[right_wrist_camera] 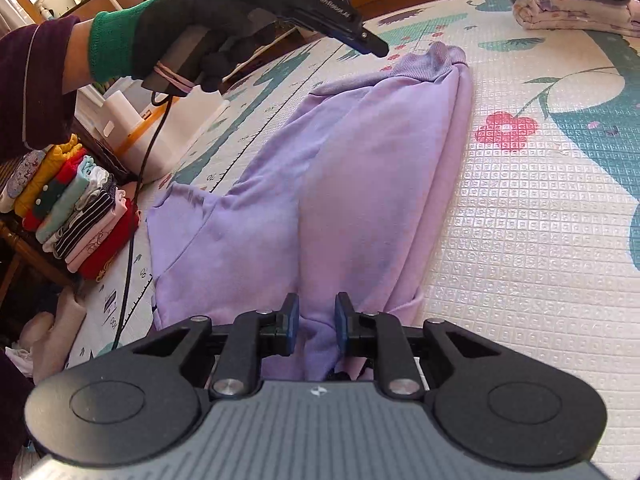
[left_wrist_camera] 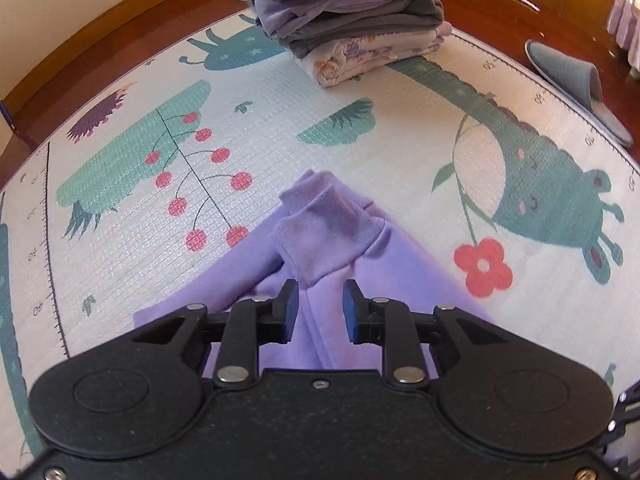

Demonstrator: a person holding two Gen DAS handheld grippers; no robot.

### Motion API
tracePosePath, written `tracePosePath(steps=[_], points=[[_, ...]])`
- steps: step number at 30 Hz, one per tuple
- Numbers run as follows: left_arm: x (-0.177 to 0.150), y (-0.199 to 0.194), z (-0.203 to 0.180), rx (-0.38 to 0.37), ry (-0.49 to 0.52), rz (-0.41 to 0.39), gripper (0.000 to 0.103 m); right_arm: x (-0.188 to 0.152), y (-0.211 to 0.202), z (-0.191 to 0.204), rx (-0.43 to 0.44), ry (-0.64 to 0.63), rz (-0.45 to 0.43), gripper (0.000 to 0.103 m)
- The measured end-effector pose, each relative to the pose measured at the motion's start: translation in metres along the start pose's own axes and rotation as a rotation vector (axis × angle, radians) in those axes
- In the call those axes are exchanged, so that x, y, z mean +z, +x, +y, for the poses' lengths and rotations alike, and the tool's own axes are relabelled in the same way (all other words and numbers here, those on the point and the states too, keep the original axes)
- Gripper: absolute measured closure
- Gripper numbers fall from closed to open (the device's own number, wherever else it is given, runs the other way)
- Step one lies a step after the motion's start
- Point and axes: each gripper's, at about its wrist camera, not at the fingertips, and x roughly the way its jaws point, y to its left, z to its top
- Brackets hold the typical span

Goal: Fold clothes

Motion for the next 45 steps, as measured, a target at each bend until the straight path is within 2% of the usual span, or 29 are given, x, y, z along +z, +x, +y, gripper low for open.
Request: tracePosePath(steps=[2, 3, 4, 5, 6, 10, 12, 17, 19, 21, 26, 29, 33, 37, 39, 42, 45], points=[[-0.028, -0.026, 0.000, -0.021, 0.087, 0.084, 0.074, 0.001, -0.006, 0.005, -0.002, -0.012, -0.012, 0.075], [-0.042, -0.039, 0.001, -0.036, 0.108, 0.106, 0.064, 0.002, -0.009, 0.008, -0.006, -0.021, -0.016, 0.074], [-0.064, -0.058, 0.004, -0.048, 0.111, 0.114, 0.054, 0.003, -0.011, 0.010, -0.009, -0.028, -0.019, 0.073], [-0.079, -0.070, 0.008, -0.052, 0.092, 0.113, 0.053, 0.004, -0.013, 0.012, -0.010, -0.033, -0.018, 0.073], [-0.094, -0.080, 0.013, -0.057, 0.055, 0.111, 0.053, 0.005, -0.014, 0.014, -0.010, -0.039, -0.014, 0.073], [-0.166, -0.107, 0.026, -0.079, -0.199, 0.077, 0.052, 0.010, -0.019, 0.023, -0.006, -0.081, 0.011, 0.073], [-0.198, -0.115, 0.024, -0.067, -0.303, 0.031, 0.051, 0.012, -0.022, 0.029, 0.001, -0.116, 0.032, 0.073], [-0.264, -0.124, 0.025, -0.053, -0.596, -0.063, 0.049, 0.014, -0.029, 0.052, 0.031, -0.273, 0.135, 0.073], [-0.287, -0.126, 0.027, -0.056, -0.684, -0.089, 0.049, 0.013, -0.031, 0.063, 0.051, -0.356, 0.202, 0.068], [-0.302, -0.127, 0.029, -0.053, -0.719, -0.100, 0.049, 0.012, -0.034, 0.072, 0.070, -0.415, 0.270, 0.068], [-0.339, -0.131, 0.049, -0.044, -0.916, -0.151, 0.049, 0.026, -0.032, 0.085, 0.100, -0.462, 0.414, 0.068], [-0.356, -0.136, 0.055, -0.019, -0.997, -0.195, 0.049, 0.049, -0.024, 0.097, 0.106, -0.499, 0.466, 0.068], [-0.386, -0.138, 0.062, -0.002, -1.177, -0.262, 0.049, 0.094, -0.009, 0.125, 0.115, -0.544, 0.499, 0.062], [-0.413, -0.136, 0.073, 0.006, -1.340, -0.318, 0.049, 0.136, 0.018, 0.148, 0.130, -0.474, 0.517, 0.057], [-0.422, -0.134, 0.080, 0.020, -1.384, -0.340, 0.049, 0.151, 0.034, 0.154, 0.137, -0.407, 0.528, 0.057], [-0.436, -0.132, 0.094, 0.076, -1.433, -0.374, 0.049, 0.158, 0.058, 0.160, 0.146, -0.321, 0.533, 0.057], [-0.448, -0.130, 0.109, 0.128, -1.459, -0.402, 0.049, 0.155, 0.079, 0.167, 0.151, -0.293, 0.520, 0.057]])
